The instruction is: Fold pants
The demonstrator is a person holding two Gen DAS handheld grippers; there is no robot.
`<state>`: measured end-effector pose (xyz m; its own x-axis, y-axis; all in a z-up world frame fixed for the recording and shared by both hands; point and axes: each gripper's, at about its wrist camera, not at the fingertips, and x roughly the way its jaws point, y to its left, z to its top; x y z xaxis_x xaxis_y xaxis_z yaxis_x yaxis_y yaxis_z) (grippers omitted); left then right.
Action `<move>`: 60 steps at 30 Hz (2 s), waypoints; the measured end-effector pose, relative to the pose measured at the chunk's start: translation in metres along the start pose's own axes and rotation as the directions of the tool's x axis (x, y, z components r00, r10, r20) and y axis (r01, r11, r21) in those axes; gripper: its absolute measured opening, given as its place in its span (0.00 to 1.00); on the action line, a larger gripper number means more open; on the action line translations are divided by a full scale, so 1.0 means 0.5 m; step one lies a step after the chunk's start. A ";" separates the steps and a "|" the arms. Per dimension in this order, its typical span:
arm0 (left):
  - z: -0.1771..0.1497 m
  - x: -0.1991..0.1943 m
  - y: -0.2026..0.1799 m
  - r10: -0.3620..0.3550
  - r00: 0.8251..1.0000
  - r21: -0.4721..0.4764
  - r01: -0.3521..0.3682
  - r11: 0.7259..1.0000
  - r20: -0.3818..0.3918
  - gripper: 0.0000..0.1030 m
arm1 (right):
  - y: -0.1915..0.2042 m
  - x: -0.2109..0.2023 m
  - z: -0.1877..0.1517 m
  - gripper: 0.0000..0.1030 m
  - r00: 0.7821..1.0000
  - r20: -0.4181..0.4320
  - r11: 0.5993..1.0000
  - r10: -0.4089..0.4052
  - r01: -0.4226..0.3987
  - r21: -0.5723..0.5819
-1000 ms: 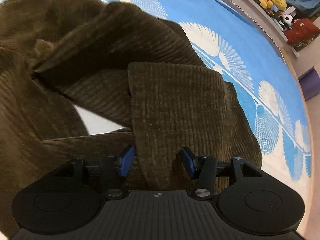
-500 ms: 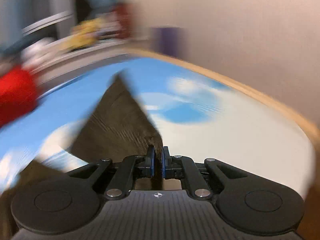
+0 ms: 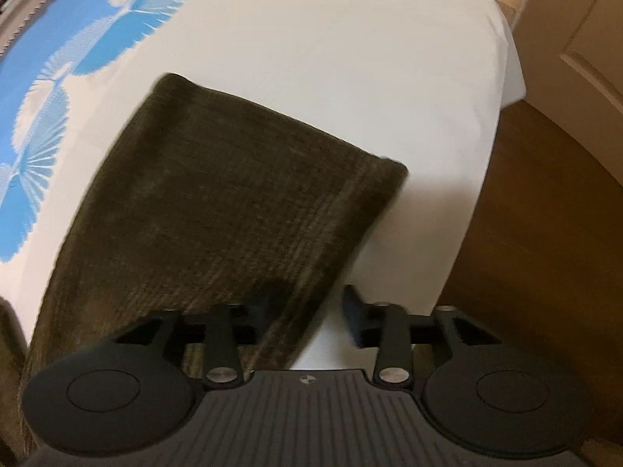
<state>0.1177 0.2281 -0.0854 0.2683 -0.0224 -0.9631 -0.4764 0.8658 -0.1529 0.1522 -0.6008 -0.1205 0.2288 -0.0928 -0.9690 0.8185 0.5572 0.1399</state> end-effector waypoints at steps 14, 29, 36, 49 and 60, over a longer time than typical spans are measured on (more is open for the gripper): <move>-0.037 -0.058 -0.023 0.129 0.974 0.141 -0.156 0.978 0.185 0.17 | 0.032 -0.067 0.033 0.09 0.983 0.179 1.000 0.029 -0.028 -0.008; -0.044 -0.058 -0.121 0.009 0.974 0.321 -0.083 0.943 0.226 0.44 | 0.127 -0.078 0.080 0.33 0.940 0.338 0.981 0.053 0.014 -0.193; -0.055 -0.004 -0.158 0.112 0.986 0.370 -0.151 0.917 0.124 0.57 | 0.234 -0.086 0.036 0.33 0.933 0.200 0.896 0.299 -0.203 -0.395; -0.068 -0.153 -0.245 0.029 0.864 0.345 -0.231 0.910 0.503 0.71 | 0.389 -0.217 -0.092 0.33 0.743 0.244 0.611 0.624 -0.268 -0.745; -0.092 -0.294 -0.433 -0.148 0.831 0.504 -0.174 0.846 0.536 0.70 | 0.488 -0.178 -0.131 0.33 0.796 0.171 0.569 0.580 -0.245 -0.785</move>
<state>0.1430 0.0211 0.0792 0.7419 0.1212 -0.6595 -0.0280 0.9883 0.1502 0.2971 -0.4024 -0.0133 0.7473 0.1078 -0.6557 -0.0043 0.9875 0.1574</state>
